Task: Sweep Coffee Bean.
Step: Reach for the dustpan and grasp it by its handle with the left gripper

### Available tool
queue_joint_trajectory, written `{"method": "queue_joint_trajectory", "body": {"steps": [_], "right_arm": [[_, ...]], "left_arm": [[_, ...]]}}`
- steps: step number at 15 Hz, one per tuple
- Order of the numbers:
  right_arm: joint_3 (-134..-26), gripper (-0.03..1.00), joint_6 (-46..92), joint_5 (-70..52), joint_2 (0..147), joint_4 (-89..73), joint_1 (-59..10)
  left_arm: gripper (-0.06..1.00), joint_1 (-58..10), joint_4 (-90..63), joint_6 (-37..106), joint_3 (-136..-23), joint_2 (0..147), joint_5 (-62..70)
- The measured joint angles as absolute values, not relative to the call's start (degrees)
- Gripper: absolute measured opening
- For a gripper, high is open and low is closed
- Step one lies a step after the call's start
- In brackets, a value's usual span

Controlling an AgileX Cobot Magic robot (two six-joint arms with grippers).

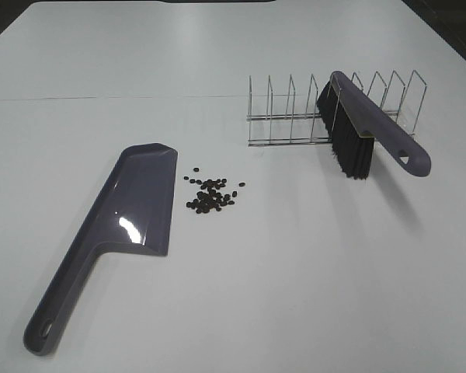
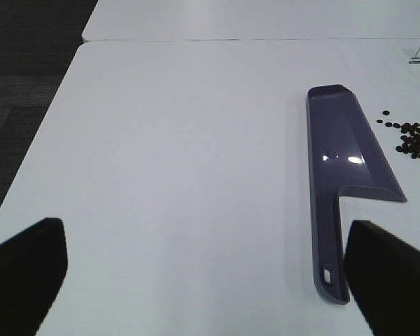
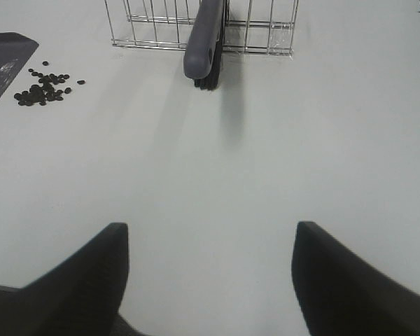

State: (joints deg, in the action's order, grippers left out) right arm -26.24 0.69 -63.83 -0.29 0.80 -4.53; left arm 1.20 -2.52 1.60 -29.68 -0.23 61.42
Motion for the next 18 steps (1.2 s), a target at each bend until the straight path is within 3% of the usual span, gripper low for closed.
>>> {"method": "queue_joint_trajectory", "body": {"steps": [18], "right_arm": [[-26.2, 0.61, 0.7, -63.8, -0.3, 0.8, -4.5]], "left_arm": [[0.99, 1.2, -2.5, 1.6, -29.7, -0.2, 61.4]]}}
